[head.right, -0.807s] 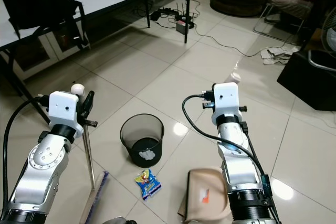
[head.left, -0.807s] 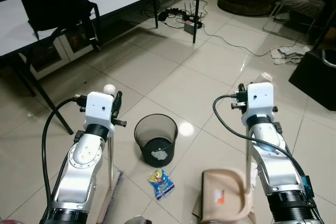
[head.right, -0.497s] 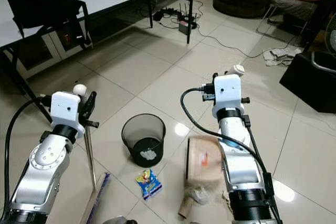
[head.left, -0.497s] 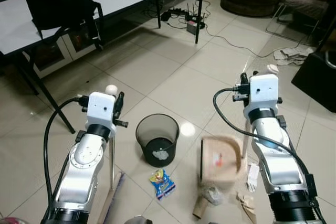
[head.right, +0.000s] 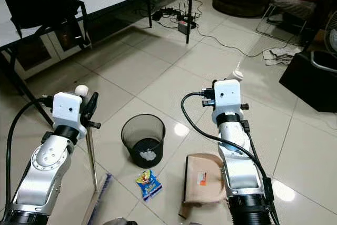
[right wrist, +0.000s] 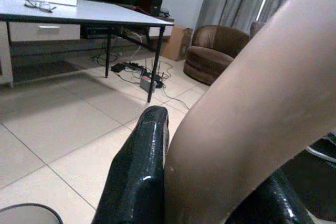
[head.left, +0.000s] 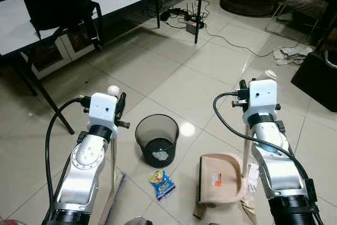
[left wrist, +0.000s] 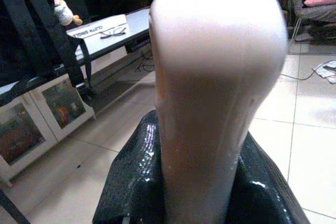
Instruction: Sweep floor
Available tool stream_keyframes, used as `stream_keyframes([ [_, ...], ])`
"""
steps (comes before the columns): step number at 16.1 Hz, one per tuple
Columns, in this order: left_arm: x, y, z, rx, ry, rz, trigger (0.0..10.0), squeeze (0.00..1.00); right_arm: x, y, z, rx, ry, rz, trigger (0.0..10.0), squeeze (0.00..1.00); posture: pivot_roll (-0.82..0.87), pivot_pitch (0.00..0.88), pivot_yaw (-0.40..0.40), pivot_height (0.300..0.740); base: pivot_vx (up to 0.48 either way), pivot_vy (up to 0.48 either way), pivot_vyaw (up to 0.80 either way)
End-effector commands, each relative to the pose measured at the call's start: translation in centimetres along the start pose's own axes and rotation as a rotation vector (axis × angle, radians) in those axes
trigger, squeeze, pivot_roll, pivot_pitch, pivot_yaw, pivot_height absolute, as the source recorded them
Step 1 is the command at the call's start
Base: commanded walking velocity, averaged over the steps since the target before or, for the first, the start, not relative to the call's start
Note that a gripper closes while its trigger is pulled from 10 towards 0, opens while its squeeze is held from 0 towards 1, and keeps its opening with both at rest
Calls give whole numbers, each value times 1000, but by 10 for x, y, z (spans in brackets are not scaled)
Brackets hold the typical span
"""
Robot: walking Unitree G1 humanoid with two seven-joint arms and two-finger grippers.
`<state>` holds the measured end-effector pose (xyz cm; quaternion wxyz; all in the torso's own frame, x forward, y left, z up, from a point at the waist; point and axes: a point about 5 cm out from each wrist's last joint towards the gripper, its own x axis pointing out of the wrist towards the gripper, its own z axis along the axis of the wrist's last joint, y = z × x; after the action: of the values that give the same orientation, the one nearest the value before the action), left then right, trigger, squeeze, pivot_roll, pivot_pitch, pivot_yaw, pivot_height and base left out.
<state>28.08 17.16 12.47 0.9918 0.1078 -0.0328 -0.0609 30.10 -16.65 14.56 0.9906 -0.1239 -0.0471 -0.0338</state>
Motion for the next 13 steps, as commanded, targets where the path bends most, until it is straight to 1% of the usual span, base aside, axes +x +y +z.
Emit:
stream_keyframes([
  [1,3,1,7,11,-23,-6,10000,0,1,0,15,26,-63,0,10000,0,-52,41,61,740,0,0,0],
  [2,3,0,7,10,-25,-10,10000,0,0,0,14,61,-46,-3,10000,0,-53,41,62,740,-240,0,0],
  [4,4,-1,8,9,-28,-14,10000,0,-2,0,14,89,-35,-10,10000,0,-57,41,69,740,-244,0,0],
  [7,6,-4,10,6,-34,-32,10000,0,-5,-1,14,87,-35,-33,10000,0,-62,41,78,740,-250,0,0],
  [9,8,-5,11,4,-37,-39,10000,0,-6,-4,13,40,-33,-56,10000,0,-63,40,80,740,-262,0,0],
  [13,8,-5,12,6,-42,-39,10000,0,-5,-6,18,75,-47,-45,10000,0,-62,38,78,740,-262,0,0],
])
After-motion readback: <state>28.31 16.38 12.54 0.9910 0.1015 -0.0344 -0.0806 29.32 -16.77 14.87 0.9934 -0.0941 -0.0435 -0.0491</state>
